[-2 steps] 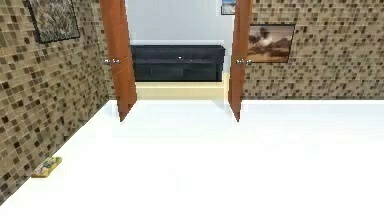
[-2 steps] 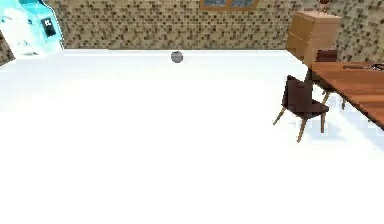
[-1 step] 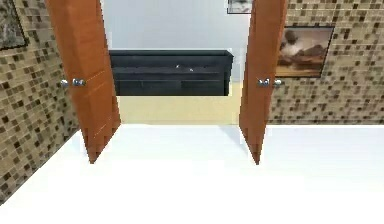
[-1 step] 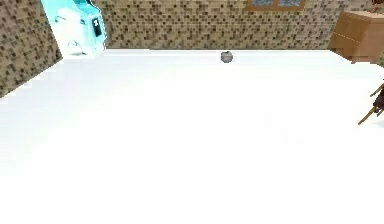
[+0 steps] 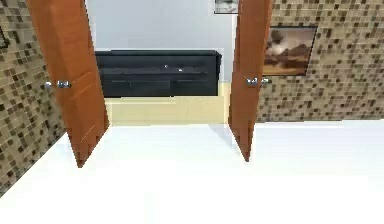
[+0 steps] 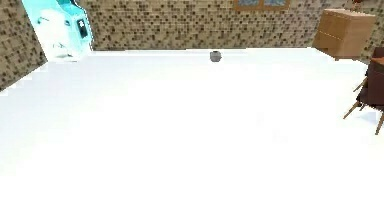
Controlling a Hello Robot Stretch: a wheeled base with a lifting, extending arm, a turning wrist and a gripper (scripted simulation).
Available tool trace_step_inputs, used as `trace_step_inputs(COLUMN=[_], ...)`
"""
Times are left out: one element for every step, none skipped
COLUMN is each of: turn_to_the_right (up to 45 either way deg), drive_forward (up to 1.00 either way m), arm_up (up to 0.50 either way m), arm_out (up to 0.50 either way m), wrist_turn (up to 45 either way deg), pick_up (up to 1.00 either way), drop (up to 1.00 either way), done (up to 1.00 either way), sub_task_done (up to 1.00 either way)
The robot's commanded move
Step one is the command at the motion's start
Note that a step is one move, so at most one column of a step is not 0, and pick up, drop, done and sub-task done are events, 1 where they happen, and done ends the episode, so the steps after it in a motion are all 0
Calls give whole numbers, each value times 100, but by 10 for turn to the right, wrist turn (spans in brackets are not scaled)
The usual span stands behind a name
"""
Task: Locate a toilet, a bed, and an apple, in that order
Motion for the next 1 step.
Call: trace_step_inputs(turn_to_the_right=[0], drive_forward=[100], arm_up=[0], arm_out=[0], wrist_turn=[0], pick_up=[0], drop=[0], done=[0], sub_task_done=[0])
